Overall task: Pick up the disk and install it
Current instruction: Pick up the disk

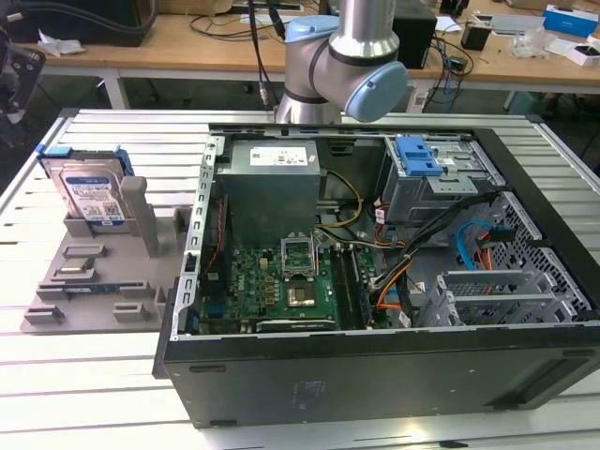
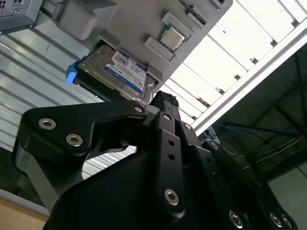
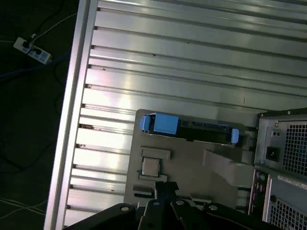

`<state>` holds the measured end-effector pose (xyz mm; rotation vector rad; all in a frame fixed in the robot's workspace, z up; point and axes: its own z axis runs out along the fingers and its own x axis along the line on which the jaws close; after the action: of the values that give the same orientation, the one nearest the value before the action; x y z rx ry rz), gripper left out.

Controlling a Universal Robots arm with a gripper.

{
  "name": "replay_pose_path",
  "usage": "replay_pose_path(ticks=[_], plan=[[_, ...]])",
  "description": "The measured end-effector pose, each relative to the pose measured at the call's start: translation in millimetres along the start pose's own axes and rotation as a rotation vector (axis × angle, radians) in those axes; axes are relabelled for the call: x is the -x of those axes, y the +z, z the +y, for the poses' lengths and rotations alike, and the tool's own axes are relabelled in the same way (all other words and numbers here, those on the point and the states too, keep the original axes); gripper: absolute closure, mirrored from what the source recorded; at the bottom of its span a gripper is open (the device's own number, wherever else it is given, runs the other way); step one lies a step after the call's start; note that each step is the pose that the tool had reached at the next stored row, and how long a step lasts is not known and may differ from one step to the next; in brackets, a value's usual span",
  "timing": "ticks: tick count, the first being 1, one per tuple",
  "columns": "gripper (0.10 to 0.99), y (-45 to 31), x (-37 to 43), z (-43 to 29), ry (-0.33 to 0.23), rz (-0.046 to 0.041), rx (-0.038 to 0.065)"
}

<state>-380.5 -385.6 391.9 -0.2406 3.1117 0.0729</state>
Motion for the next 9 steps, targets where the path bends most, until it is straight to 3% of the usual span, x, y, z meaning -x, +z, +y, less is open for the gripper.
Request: replay_pose_path(ticks=[9], plan=[[0.980, 0.0, 0.0, 0.0, -0.182, 0.0083, 0.004]])
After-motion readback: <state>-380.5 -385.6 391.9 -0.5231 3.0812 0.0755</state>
